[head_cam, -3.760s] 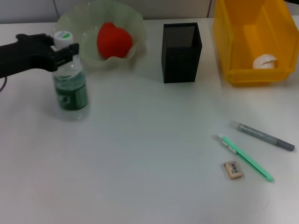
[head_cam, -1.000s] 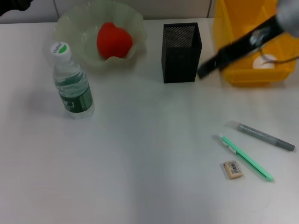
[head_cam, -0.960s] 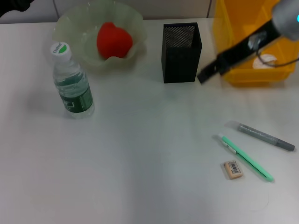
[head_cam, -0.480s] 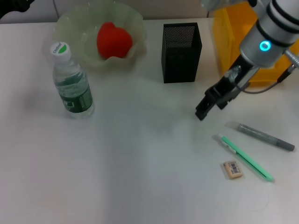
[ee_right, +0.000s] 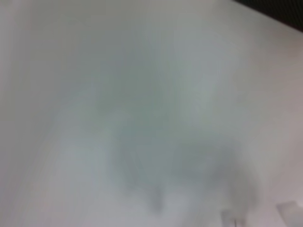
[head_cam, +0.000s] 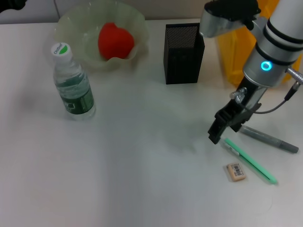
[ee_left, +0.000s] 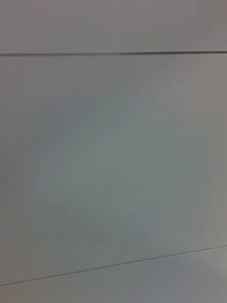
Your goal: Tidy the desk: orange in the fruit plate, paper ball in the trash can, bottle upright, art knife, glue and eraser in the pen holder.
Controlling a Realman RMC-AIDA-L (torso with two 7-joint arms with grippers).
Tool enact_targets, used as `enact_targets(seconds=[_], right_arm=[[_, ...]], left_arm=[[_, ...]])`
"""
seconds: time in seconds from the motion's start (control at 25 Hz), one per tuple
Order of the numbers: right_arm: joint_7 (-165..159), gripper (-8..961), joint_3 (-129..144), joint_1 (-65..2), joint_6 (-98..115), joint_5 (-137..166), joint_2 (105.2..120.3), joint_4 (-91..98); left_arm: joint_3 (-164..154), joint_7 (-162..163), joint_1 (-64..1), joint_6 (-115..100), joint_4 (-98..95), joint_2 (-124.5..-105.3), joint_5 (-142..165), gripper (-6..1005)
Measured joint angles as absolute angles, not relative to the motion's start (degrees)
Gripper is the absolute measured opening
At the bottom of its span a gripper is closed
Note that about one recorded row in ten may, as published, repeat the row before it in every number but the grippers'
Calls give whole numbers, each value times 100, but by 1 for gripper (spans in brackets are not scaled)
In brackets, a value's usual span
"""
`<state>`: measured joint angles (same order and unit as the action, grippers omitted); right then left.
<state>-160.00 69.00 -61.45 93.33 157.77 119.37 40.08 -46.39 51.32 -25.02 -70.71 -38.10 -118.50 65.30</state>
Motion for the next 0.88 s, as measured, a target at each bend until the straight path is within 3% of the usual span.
enact_targets(seconds=[0.88], right_arm=[[-16013, 645, 7166, -6145, 8859, 15751, 11962, 3459]], left_arm=[[-4626, 4958, -2433, -7009, -3648, -11848, 6450, 785]])
